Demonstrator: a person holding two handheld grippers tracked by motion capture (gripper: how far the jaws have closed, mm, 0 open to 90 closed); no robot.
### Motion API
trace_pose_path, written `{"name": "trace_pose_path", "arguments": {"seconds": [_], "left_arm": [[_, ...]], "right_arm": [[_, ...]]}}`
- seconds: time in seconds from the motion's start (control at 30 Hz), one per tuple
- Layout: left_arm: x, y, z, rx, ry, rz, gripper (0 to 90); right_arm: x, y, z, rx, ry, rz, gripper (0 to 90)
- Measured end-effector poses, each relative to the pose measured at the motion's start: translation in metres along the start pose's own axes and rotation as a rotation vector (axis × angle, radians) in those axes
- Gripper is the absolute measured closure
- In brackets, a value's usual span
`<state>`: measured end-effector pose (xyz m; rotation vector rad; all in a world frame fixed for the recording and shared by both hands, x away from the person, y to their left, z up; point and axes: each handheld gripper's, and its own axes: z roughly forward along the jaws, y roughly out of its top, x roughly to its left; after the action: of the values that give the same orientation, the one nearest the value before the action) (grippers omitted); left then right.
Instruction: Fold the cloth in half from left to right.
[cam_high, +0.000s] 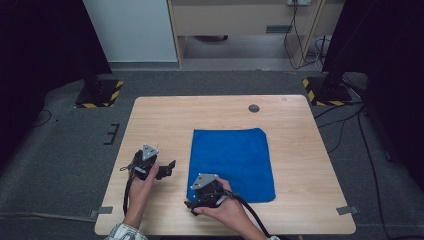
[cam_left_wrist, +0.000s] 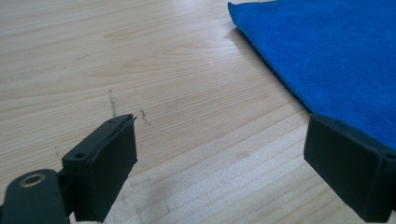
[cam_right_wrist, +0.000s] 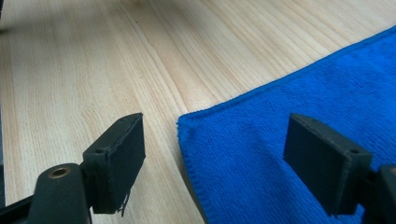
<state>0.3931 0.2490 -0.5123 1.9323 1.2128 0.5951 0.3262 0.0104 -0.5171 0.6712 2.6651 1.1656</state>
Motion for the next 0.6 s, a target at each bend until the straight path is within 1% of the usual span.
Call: {"name": "trace_pose_path", "arguments": {"seconds": [0.1,0.13,0.23,0.3,0.33,0.4,0.43,0.5,0.57,0.6], "left_arm": [[0.0,0.0,0.0,0.001,-0.001,0.002,8.6],[-0.001,0.0,0.001,0.004,-0.002,0.006,8.9],[-0.001,0.0,0.001,0.004,-0.004,0.007,8.9],[-0.001,0.0,0.001,0.005,-0.004,0.006,8.9],[-0.001,0.0,0.001,0.005,-0.005,0.004,8.9],[-0.001,0.0,0.001,0.005,-0.006,0.004,8.9],[-0.001,0.0,0.001,0.006,-0.008,0.004,8.9],[-0.002,0.0,0.001,0.008,-0.01,0.005,8.9],[-0.002,0.0,0.001,0.006,-0.017,0.006,8.9],[-0.003,0.001,0.001,0.005,-0.02,0.006,8.9]], "right_arm": [[0.003,0.0,0.002,-0.002,-0.004,-0.005,20.8],[0.005,0.001,0.004,0.002,-0.001,-0.012,22.1],[0.007,0.0,0.005,0.001,-0.003,-0.023,23.9],[0.011,0.001,0.008,0.004,0.006,-0.027,24.5],[0.013,0.001,0.008,0.001,0.008,-0.037,25.1],[0.015,0.002,0.009,-0.001,0.005,-0.043,25.9],[0.018,0.002,0.011,0.005,-0.003,-0.048,30.3],[0.019,0.002,0.013,0.017,-0.02,-0.05,35.1],[0.018,0.001,0.016,0.032,-0.033,-0.054,44.1],[0.017,0.0,0.016,0.032,-0.037,-0.053,46.8]]}}
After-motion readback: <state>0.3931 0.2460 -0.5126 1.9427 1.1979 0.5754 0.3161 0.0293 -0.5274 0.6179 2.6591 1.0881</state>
